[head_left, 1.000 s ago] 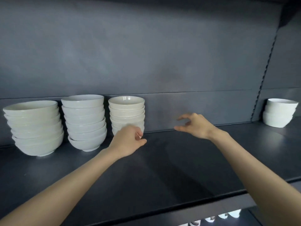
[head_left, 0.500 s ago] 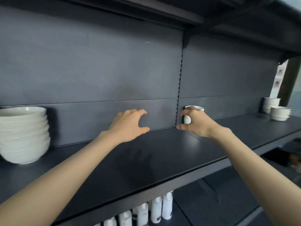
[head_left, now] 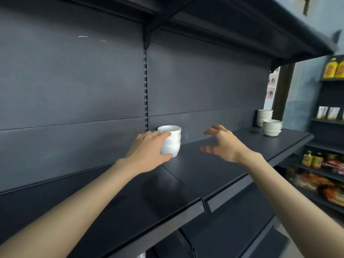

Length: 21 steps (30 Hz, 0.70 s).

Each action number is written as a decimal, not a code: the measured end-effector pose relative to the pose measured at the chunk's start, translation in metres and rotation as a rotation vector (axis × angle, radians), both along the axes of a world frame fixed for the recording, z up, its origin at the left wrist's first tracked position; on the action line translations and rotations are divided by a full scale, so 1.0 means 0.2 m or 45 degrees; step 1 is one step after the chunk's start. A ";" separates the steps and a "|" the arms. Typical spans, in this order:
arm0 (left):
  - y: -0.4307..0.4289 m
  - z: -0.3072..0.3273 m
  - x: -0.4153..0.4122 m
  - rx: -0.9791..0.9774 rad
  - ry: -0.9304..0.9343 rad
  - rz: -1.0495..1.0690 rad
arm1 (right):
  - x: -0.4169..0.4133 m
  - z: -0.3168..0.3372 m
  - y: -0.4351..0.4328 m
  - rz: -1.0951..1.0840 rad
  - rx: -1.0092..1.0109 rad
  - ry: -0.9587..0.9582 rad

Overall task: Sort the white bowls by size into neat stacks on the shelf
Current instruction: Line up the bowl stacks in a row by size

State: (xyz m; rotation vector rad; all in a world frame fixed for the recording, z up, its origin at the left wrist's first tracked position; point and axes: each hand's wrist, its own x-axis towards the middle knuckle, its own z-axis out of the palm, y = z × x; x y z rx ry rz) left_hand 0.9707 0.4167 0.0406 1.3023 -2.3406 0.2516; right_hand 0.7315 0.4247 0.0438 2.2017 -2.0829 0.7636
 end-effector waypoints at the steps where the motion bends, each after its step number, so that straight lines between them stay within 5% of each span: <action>1: -0.05 -0.02 -0.06 -0.005 -0.010 -0.010 | -0.06 -0.01 -0.04 -0.013 -0.003 0.004; 21: -0.99 0.04 -1.52 -0.070 -0.021 -0.323 | -1.48 0.02 -0.69 -0.272 0.014 0.028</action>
